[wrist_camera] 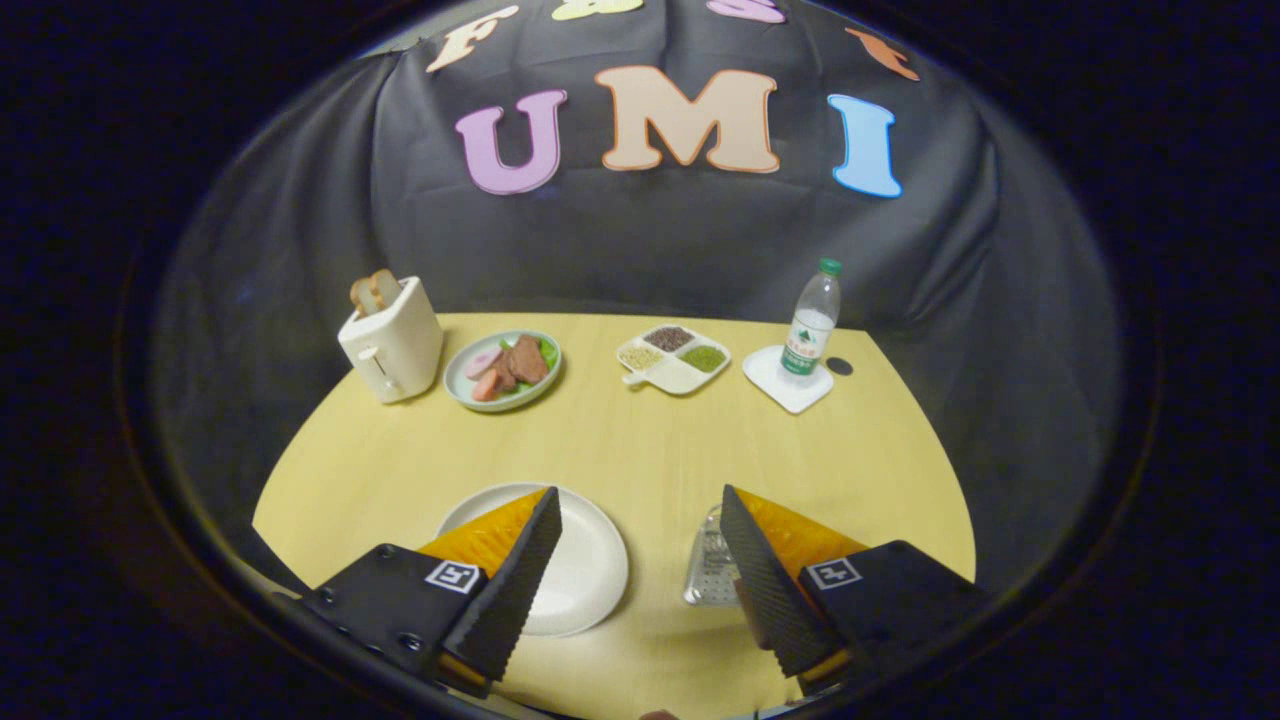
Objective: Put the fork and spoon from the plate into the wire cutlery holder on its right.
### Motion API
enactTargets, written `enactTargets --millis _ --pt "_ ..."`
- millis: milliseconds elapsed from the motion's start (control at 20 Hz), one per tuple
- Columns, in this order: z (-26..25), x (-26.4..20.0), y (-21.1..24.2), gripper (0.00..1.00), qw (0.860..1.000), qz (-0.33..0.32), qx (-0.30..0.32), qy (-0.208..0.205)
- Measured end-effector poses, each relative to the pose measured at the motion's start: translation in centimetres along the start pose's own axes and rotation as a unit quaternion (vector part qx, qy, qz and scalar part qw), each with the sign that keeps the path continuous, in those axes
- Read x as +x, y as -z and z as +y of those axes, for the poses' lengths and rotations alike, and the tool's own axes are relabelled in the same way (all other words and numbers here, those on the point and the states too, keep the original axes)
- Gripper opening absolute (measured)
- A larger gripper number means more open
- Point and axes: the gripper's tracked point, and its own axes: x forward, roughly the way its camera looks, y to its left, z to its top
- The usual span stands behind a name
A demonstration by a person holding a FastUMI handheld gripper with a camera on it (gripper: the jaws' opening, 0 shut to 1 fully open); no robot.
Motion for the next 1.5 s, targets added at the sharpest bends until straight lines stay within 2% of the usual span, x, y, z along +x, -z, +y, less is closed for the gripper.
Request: enactTargets --millis 300,750,1100,1500 --pt "4.4 0.7 0.9 1.0 0.999 -0.029 -0.011 -0.021" --pt "8.8 2.8 3.9 1.0 0.998 -0.004 -0.039 -0.055" --pt "11.2 4.6 8.4 1.0 0.995 0.045 -0.05 -0.074" --pt "11.9 6.2 12.3 1.0 0.991 0.089 -0.067 -0.072"
